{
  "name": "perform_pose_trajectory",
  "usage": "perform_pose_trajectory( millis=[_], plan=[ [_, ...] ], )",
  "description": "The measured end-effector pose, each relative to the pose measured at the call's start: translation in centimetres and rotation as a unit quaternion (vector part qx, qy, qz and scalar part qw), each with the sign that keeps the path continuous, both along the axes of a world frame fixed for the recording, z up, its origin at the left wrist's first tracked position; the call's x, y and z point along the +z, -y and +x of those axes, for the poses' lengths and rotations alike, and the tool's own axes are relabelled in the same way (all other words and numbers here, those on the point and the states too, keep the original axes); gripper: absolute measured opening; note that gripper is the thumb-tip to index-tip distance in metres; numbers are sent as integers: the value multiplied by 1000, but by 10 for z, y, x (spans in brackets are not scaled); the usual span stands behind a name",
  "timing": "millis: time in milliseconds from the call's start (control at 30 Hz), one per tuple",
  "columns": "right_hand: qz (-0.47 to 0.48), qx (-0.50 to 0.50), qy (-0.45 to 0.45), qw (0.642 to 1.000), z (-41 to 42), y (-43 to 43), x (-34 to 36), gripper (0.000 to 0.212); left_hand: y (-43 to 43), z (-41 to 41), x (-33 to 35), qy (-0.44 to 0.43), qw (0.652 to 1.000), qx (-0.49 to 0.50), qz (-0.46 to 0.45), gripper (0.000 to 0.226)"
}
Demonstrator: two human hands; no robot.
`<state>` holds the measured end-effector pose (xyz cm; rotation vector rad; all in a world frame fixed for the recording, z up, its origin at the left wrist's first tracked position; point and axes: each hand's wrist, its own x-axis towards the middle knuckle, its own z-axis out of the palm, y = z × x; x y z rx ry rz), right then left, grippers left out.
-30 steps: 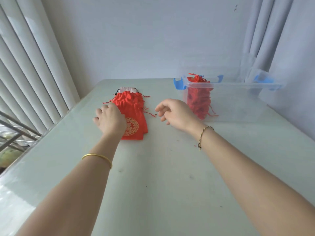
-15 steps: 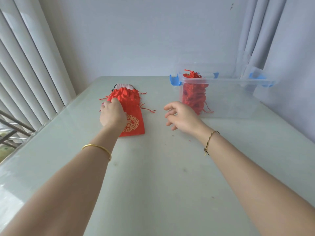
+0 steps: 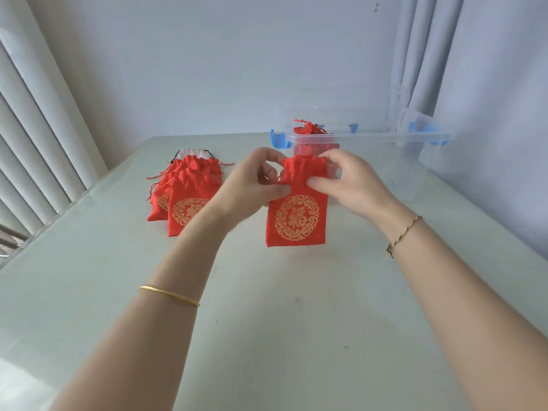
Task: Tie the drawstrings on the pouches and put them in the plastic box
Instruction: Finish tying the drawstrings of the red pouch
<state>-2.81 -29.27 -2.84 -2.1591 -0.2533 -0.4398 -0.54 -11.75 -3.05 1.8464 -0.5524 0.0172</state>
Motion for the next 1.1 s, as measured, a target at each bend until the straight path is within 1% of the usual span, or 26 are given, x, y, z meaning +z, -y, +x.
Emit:
perform_pose_trajectory(
  millis=[33, 67, 200, 267, 333, 400, 467, 567, 700, 733, 767, 800, 867, 967, 1100],
  plan=[
    [-11, -9, 10, 1000, 0, 6, 2, 20, 5, 0, 1, -7, 1000, -5, -1, 30],
    [-15, -14, 18, 1000, 1, 9, 4, 17, 7, 0, 2, -12, 1000, -8, 1, 26],
    [-21, -15, 27, 999, 6, 16, 8, 17, 13, 6, 3, 4, 1000, -4, 15, 7],
    [-22, -6, 4, 1000, 8, 20, 9, 16, 14, 10, 3, 21, 999, 8, 25, 4],
    [6, 21, -47, 999, 6, 29, 10, 9, 11, 13, 4, 30, 999, 23, 39, 6],
    [40, 49, -97, 993, 4, 39, 10, 11, 8, 16, 4, 30, 998, 32, 48, 13],
    [43, 47, -115, 991, 4, 46, 9, 10, 5, 18, 4, 25, 998, 31, 53, 15],
    [26, 34, -123, 992, 4, 50, 7, 7, 3, 20, 2, 23, 997, 28, 64, 17],
    [19, 7, -109, 994, 5, 58, 8, 16, -5, 21, 4, 28, 994, 46, 99, 19],
    [19, 2, -104, 994, 4, 59, 8, 18, -7, 21, 5, 32, 992, 52, 113, 15],
    [21, -3, -99, 995, 4, 60, 9, 19, -9, 20, 6, 37, 990, 60, 124, 7],
    [25, -7, -93, 995, 4, 61, 9, 19, -10, 20, 7, 47, 987, 73, 134, 5],
    [37, -17, -84, 996, 3, 61, 9, 20, -11, 20, 7, 72, 980, 106, 150, 11],
    [56, -28, -83, 995, 3, 61, 9, 22, -13, 22, 6, 89, 972, 161, 143, 10],
    [91, -45, -89, 991, 2, 63, 9, 24, -21, 26, 6, 92, 969, 207, 101, 7]
  ],
)
